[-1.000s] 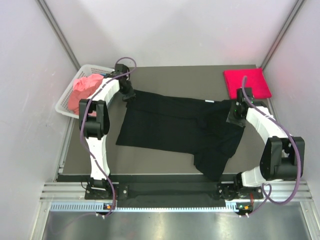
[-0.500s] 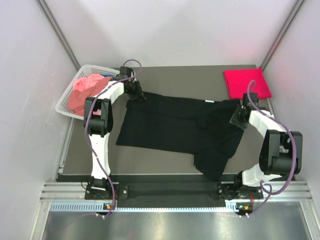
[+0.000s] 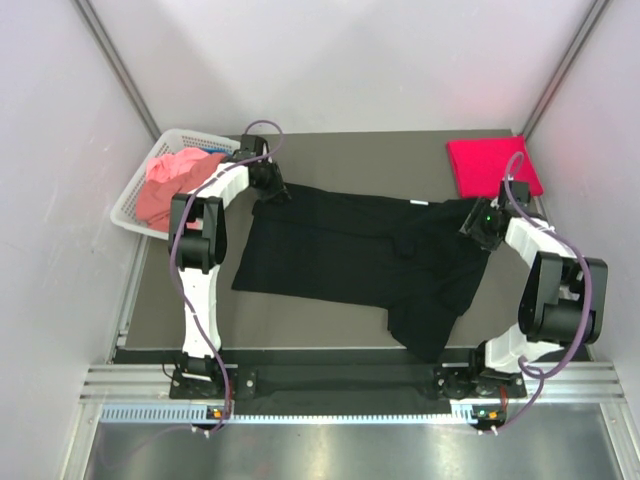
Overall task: Fold and stack the t-shirts
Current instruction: Fold the tshirt
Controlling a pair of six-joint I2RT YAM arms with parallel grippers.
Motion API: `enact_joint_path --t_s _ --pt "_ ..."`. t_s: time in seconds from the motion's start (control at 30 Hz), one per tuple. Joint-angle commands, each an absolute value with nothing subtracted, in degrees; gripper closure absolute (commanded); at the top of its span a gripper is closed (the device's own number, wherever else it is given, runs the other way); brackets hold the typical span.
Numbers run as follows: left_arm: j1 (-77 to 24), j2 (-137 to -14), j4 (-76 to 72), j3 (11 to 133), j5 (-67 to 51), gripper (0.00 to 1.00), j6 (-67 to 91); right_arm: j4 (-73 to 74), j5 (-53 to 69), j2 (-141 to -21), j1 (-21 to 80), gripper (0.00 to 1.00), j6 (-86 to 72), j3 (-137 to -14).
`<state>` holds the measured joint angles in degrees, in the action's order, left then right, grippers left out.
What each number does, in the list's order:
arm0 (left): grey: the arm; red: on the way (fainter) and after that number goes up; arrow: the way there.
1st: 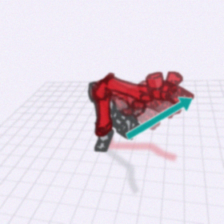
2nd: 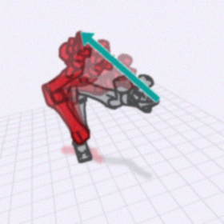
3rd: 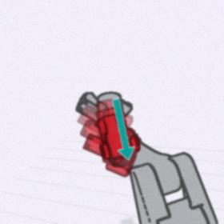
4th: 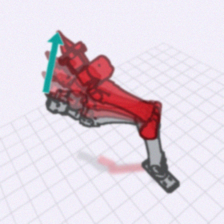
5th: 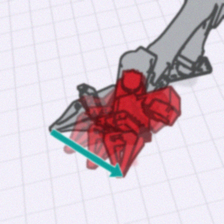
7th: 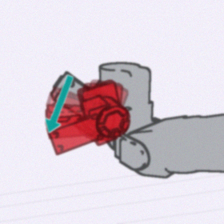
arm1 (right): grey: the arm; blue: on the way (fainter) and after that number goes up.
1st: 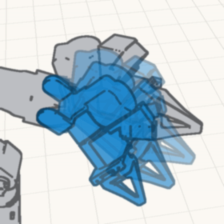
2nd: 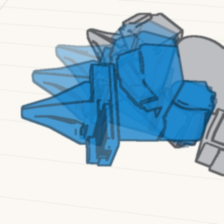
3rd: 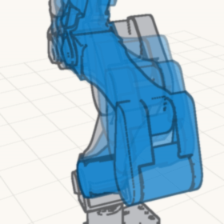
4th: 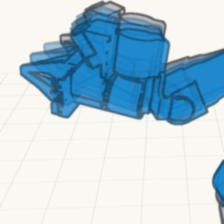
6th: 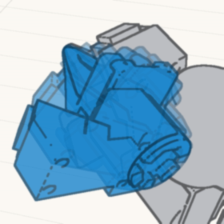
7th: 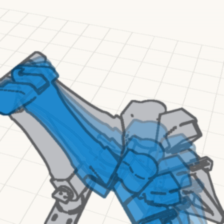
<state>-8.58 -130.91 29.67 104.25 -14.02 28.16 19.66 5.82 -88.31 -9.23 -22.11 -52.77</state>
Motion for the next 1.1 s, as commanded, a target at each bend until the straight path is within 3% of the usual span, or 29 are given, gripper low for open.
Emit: enact_joint_path --t_s 0.0,0.43,0.5,0.53,0.63,0.93,1.07 --pt "-8.44 -132.19 28.21 103.10 -10.55 0.64 28.04 11.78 10.80 -90.78 -11.42 0.47 -20.21 -56.34" --pt "-8.52 -133.42 27.51 103.54 -8.97 0.64 29.71 2.99 11.61 -99.14 -13.88 0.60 -21.62 -56.61" --pt "-8.44 -133.68 27.60 103.53 -8.18 0.64 30.06 0.97 10.20 -98.70 -14.50 0.69 -22.06 -55.20" --pt "-8.44 -133.94 28.21 103.62 -7.48 0.64 30.15 0.71 9.76 -98.61 -15.20 0.82 -22.67 -54.85" --pt "-8.44 -134.21 29.27 104.24 -5.01 0.64 30.41 0.44 9.14 -99.05 -16.96 1.00 -23.20 -54.49" --pt "-8.35 -134.21 30.94 104.15 -0.79 0.63 32.08 0.79 3.78 -95.19 -18.90 1.00 -25.84 -50.36" --pt "-8.44 -132.37 30.76 105.03 -6.14 0.62 31.55 5.95 4.40 -93.09 -18.46 1.00 -25.40 -52.47"
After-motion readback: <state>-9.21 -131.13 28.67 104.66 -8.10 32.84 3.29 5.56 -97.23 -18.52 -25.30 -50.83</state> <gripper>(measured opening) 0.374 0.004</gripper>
